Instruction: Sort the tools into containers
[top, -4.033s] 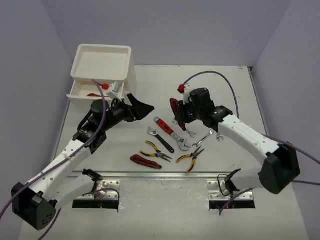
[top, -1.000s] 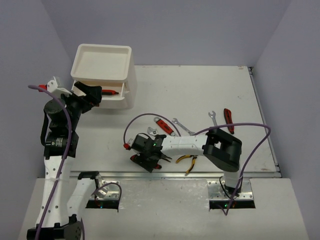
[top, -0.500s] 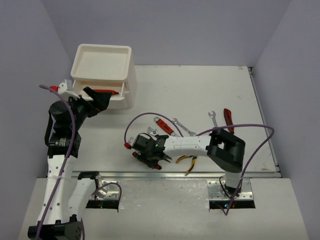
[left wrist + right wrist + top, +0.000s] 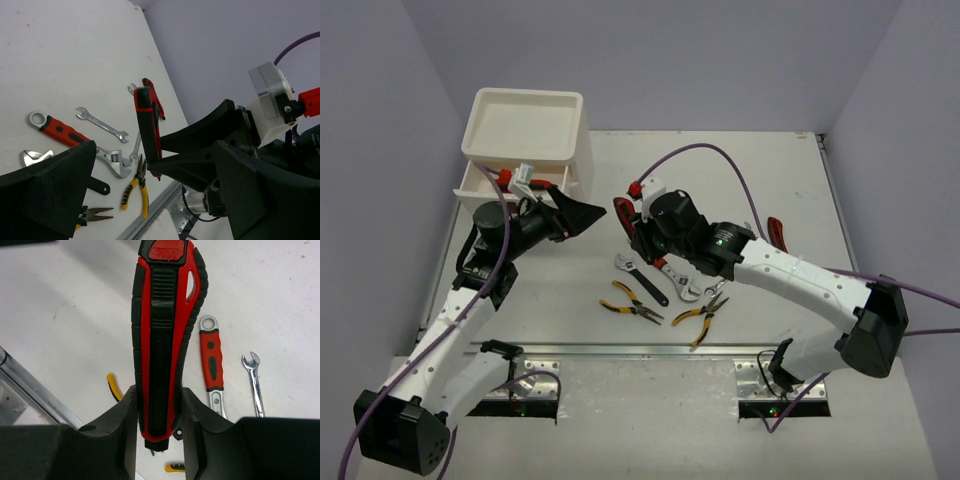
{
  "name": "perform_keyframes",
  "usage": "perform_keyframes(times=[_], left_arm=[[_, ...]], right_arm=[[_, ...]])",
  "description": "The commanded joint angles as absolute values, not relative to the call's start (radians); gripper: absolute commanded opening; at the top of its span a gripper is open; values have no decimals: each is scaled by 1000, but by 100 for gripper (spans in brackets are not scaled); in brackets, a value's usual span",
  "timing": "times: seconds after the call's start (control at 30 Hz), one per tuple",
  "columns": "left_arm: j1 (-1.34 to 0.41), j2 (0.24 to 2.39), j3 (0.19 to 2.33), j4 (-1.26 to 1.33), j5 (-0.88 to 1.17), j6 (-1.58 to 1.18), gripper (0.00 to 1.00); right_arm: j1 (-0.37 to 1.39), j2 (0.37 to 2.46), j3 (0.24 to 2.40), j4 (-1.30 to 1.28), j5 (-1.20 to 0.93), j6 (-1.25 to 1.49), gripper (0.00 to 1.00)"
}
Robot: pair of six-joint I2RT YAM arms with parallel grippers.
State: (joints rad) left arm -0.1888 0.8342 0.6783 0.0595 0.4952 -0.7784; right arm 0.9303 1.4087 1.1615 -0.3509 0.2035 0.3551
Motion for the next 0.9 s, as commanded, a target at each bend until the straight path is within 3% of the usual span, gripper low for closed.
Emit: perform_keyframes(times=[0.0, 0.17, 0.33, 0.43, 0.53, 0.57, 0.63, 0.7, 0.73, 0.77, 0.87], left_arm=[[-275, 894, 637, 333, 500, -866, 100], [-365, 958, 636, 423, 464, -873, 89], [-406, 1032, 650, 446, 443, -874, 58], [-431, 1058, 654, 459, 436, -876, 46], [-461, 1093, 672, 469, 432, -868, 6], [-462, 1097, 673, 466, 431, -867, 1], [-460, 1088, 723, 375, 384, -820, 0], [-460, 1066, 769, 294, 301, -780, 0], [-455, 1058, 792, 287, 263, -770, 0], [-440, 1049, 836, 175, 193, -765, 0], [-366, 1022, 915, 13, 1, -794, 0]], right_arm=[[940, 1370, 1225, -301, 213, 357, 0], [939, 1341, 1211, -286, 175, 357, 0], [939, 1299, 1167, -232, 118, 354, 0], [939, 1289, 1160, -219, 101, 356, 0], [939, 1289, 1162, -215, 95, 351, 0], [939, 1287, 1163, -214, 95, 349, 1], [939, 1269, 1145, -215, 130, 347, 32], [939, 1257, 1126, -217, 165, 341, 56], [939, 1248, 1121, -227, 168, 339, 79], [936, 1237, 1119, -255, 213, 340, 96], [920, 1200, 1102, -344, 378, 343, 99]])
